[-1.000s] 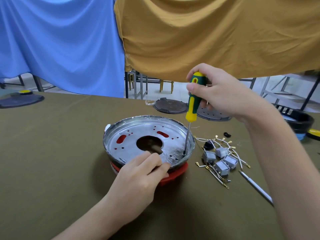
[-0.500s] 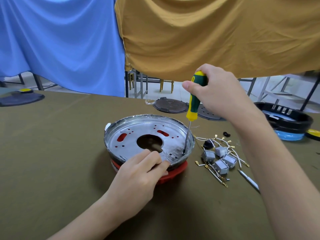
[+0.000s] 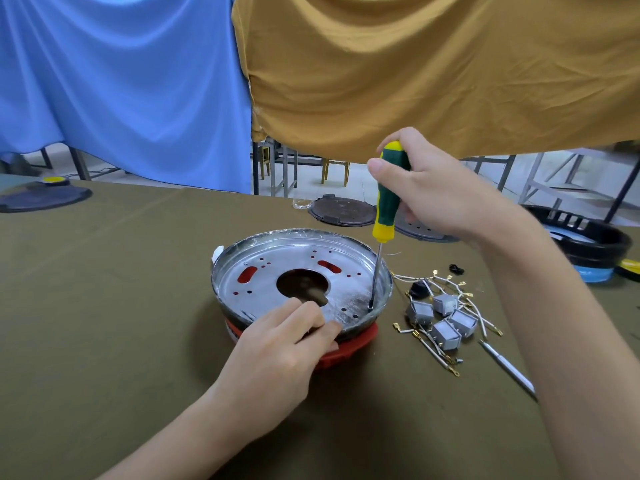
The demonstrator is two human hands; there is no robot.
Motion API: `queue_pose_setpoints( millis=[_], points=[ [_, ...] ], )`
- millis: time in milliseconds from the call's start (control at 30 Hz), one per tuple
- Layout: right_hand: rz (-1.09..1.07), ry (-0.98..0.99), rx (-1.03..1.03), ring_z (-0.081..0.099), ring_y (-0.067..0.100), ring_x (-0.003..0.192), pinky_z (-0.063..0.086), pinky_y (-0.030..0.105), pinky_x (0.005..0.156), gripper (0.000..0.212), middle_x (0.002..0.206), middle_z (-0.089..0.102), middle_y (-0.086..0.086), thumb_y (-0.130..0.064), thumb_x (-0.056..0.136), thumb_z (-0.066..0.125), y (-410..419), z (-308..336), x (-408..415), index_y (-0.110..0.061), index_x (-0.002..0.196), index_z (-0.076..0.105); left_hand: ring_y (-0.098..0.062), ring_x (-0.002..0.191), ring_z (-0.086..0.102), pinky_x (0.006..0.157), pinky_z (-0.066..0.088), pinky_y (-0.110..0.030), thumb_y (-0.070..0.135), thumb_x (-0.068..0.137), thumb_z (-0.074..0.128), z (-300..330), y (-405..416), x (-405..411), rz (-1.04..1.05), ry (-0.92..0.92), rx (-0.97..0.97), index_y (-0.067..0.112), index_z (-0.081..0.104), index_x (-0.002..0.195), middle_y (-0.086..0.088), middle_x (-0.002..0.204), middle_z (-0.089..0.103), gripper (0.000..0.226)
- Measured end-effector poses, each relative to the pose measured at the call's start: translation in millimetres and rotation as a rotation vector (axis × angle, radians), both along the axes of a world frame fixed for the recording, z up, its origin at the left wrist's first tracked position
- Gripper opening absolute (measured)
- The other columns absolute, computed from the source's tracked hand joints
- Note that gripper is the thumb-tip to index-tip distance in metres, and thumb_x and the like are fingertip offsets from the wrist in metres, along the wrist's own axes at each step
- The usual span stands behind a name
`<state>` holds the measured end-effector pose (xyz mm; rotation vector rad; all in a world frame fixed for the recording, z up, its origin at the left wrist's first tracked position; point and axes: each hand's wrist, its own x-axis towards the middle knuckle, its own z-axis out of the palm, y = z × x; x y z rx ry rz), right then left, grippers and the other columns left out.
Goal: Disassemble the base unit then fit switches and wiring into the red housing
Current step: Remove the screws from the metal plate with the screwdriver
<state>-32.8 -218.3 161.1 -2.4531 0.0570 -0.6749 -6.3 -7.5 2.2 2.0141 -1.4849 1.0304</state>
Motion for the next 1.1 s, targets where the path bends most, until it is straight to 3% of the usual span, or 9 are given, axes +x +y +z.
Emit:
queue_pose_setpoints(
  millis=[267, 467, 533, 633, 700, 767, 833, 933, 1100],
  points=[
    [0.149, -0.187, -0.089, 0.045, -0.002, 0.069, 0.035, 0.010, 0.062, 0.022, 0.077, 0.046, -0.012, -0.030, 0.103, 0.047, 0.2, -11.1, 11.1, -0.021, 0.122, 0.049, -0.013, 0.073, 0.053, 0.060, 0.050, -0.029, 0.021, 0.093, 0.061, 0.0, 1.1, 0.0, -0.024, 0.061, 0.009, 0.011, 0.072, 0.098, 0.002, 0.089, 0.058, 0.016],
    [0.087, -0.497, -0.002, 0.044, 0.002, 0.063, 0.038, 0.012, 0.058, 0.034, 0.073, 0.044, -0.012, -0.045, 0.092, 0.064, 3.0, -18.7, 9.9, -0.020, 0.107, 0.047, -0.011, 0.073, 0.051, 0.060, 0.049, -0.027, 0.022, 0.092, 0.062, -0.1, 2.4, 1.4, -0.023, 0.060, 0.004, 0.013, 0.072, 0.096, 0.004, 0.089, 0.057, 0.014],
    [0.052, -0.547, 0.034, 0.048, 0.003, 0.064, 0.046, 0.020, 0.060, 0.031, 0.074, 0.045, -0.015, -0.045, 0.092, 0.064, -1.0, -20.0, 3.8, -0.024, 0.107, 0.046, -0.011, 0.073, 0.052, 0.061, 0.049, -0.028, 0.024, 0.093, 0.061, 0.1, 2.1, 1.0, -0.033, 0.061, -0.017, 0.013, 0.073, 0.095, 0.004, 0.087, 0.058, 0.017],
    [-0.028, -0.551, 0.152, 0.059, 0.024, 0.068, 0.056, 0.045, 0.060, 0.029, 0.071, 0.049, -0.012, -0.040, 0.090, 0.067, -13.4, -29.9, -14.1, -0.027, 0.102, 0.044, -0.016, 0.074, 0.057, 0.068, 0.048, -0.035, 0.028, 0.095, 0.056, 1.2, 2.2, 1.5, 0.000, 0.104, -0.132, 0.012, 0.074, 0.092, 0.003, 0.085, 0.062, 0.023],
    [-0.094, -0.539, 0.237, 0.061, 0.031, 0.074, 0.056, 0.051, 0.063, 0.028, 0.073, 0.048, -0.006, -0.036, 0.089, 0.069, -22.4, -46.0, -30.0, -0.027, 0.097, 0.044, -0.018, 0.083, 0.057, 0.077, 0.046, -0.037, 0.031, 0.094, 0.053, 4.0, 3.8, 5.5, 0.095, 0.215, -0.287, 0.013, 0.071, 0.096, 0.005, 0.091, 0.061, 0.025],
    [-0.165, -0.535, 0.261, 0.058, 0.021, 0.069, 0.054, 0.034, 0.063, 0.028, 0.075, 0.047, -0.003, -0.035, 0.088, 0.069, -27.9, -70.8, -47.9, -0.032, 0.090, 0.041, -0.016, 0.096, 0.049, 0.085, 0.040, -0.036, 0.032, 0.091, 0.054, 6.2, 5.7, 11.2, 0.226, 0.380, -0.461, 0.015, 0.064, 0.104, 0.005, 0.103, 0.055, 0.024],
    [-0.224, -0.522, 0.218, 0.048, 0.010, 0.063, 0.039, 0.014, 0.055, 0.031, 0.077, 0.047, -0.003, -0.029, 0.088, 0.069, -26.6, -99.8, -64.9, -0.033, 0.086, 0.039, -0.014, 0.109, 0.039, 0.094, 0.030, -0.035, 0.032, 0.087, 0.059, 6.1, 6.2, 16.9, 0.376, 0.564, -0.611, 0.017, 0.055, 0.116, 0.004, 0.118, 0.045, 0.033],
    [-0.273, -0.472, 0.131, 0.045, 0.008, 0.067, 0.036, 0.015, 0.056, 0.036, 0.078, 0.043, -0.006, -0.019, 0.088, 0.069, -15.8, -131.1, -80.6, -0.031, 0.083, 0.036, -0.018, 0.128, 0.032, 0.104, 0.025, -0.035, 0.017, 0.083, 0.069, 3.3, 7.1, 24.5, 0.484, 0.831, -0.736, 0.022, 0.046, 0.130, 0.008, 0.128, 0.029, 0.053],
    [-0.154, -0.257, -0.403, 0.048, 0.016, 0.066, 0.036, 0.023, 0.050, 0.022, 0.089, 0.042, -0.004, -0.021, 0.086, 0.066, 9.8, -157.7, -87.2, -0.019, 0.089, 0.044, -0.019, 0.120, 0.052, 0.092, 0.044, -0.030, 0.002, 0.087, 0.048, -1.7, 11.7, 36.7, 0.269, 1.218, -0.877, 0.026, 0.043, 0.136, 0.001, 0.133, 0.050, 0.055]
  ],
)
